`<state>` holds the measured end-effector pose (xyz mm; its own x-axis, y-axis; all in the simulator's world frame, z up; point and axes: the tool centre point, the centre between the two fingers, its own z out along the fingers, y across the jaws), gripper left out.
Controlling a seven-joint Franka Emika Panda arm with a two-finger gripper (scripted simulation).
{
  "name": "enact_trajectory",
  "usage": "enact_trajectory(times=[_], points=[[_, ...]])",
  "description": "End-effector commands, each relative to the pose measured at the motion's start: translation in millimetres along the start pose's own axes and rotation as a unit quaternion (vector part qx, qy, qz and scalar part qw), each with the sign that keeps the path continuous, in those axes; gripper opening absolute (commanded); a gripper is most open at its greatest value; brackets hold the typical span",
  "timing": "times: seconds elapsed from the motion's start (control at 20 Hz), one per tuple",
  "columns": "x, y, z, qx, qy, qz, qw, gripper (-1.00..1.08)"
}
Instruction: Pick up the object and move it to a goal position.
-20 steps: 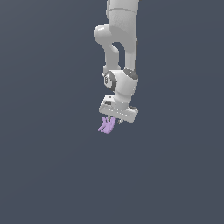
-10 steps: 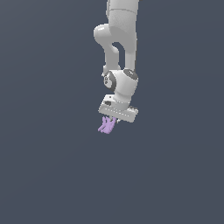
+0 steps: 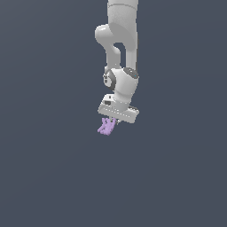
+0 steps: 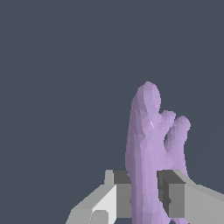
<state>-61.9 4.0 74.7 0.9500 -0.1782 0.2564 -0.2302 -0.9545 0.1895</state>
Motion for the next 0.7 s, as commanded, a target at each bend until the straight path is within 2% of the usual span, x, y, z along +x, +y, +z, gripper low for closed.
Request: enact_trajectory(times=[0.0,0.3,0.65], points=[[6.8,7.6,-7.8,0.0,0.0,0.0,1.0,-1.0],[30.0,33.1,-35.6,0.0,0.0,0.0,1.0,-1.0],[69.8,76.2,-82.5,0.002,0.0,0.0,1.0,-1.0]])
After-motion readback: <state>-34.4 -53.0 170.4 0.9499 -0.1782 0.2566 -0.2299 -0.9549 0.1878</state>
